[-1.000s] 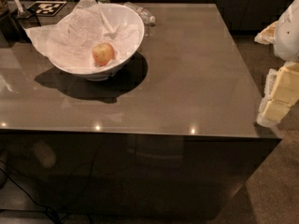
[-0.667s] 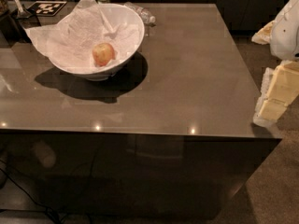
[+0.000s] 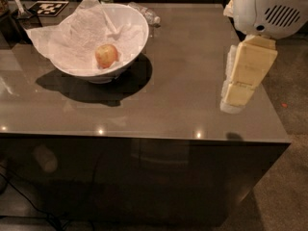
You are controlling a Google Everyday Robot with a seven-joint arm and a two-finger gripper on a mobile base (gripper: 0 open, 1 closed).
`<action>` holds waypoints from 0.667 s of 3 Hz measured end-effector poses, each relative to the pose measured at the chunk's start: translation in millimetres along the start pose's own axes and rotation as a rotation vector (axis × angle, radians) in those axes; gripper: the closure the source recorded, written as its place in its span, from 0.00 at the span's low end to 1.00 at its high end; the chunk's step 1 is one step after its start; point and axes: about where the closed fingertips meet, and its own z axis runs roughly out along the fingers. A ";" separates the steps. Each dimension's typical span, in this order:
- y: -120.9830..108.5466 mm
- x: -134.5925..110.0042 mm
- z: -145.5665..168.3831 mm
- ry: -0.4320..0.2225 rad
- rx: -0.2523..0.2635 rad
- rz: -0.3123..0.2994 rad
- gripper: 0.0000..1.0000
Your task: Pick apple from white bowl
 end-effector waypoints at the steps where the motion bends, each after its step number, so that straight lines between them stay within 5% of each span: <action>1: -16.8 -32.5 -0.7 -0.062 -0.034 -0.012 0.00; 2: -54.1 -89.6 3.5 -0.127 -0.060 -0.042 0.00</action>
Offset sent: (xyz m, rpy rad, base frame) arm 0.0977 0.1218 0.0412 0.0921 0.1690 0.1642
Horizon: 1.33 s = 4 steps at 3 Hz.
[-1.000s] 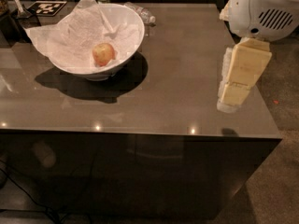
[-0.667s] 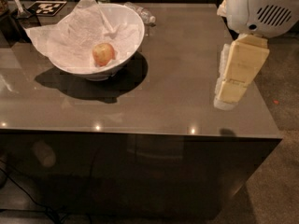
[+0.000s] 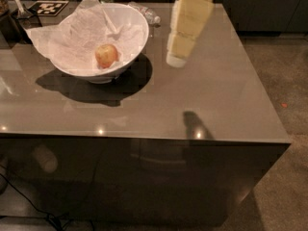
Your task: Pick apple from white bowl
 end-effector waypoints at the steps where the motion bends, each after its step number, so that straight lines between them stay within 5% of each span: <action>1: -10.5 -29.2 -14.9 -0.067 0.047 -0.034 0.00; 3: -32.5 -53.8 -4.8 -0.109 0.055 -0.022 0.00; 4: -89.4 -87.3 46.4 -0.074 0.037 0.032 0.00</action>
Offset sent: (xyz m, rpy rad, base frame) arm 0.0078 0.0240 0.0239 0.0480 -0.0588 0.0392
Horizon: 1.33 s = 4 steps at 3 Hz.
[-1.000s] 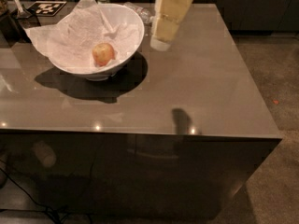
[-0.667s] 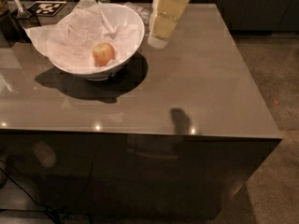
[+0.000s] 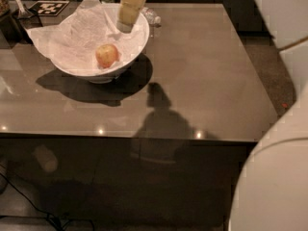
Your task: Pick apple from white bowl
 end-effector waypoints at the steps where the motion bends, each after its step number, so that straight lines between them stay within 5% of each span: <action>1: -5.1 -7.6 -0.1 -0.028 0.022 -0.004 0.00; 4: -46.0 -49.2 103.1 -0.032 -0.060 0.021 0.00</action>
Offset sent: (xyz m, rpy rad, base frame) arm 0.0457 0.0459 -0.0350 0.0454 0.0668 0.0819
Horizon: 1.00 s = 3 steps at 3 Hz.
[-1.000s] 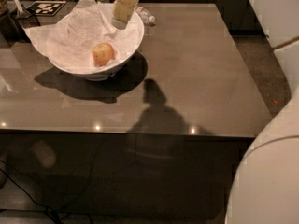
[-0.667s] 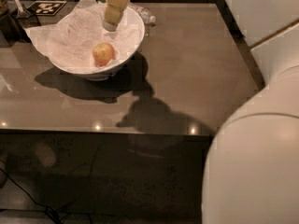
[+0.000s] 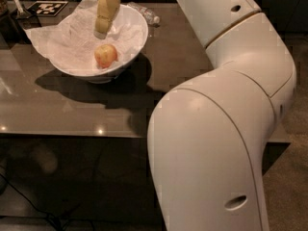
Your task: Pick apple from white bowl
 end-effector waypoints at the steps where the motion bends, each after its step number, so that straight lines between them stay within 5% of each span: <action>1: -3.8 -5.7 4.1 -0.016 0.012 -0.002 0.00; 3: -8.7 -10.2 35.6 -0.002 -0.013 0.022 0.00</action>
Offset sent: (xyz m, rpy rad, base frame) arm 0.0136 0.0148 -0.0225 -0.0119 0.0443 -0.0020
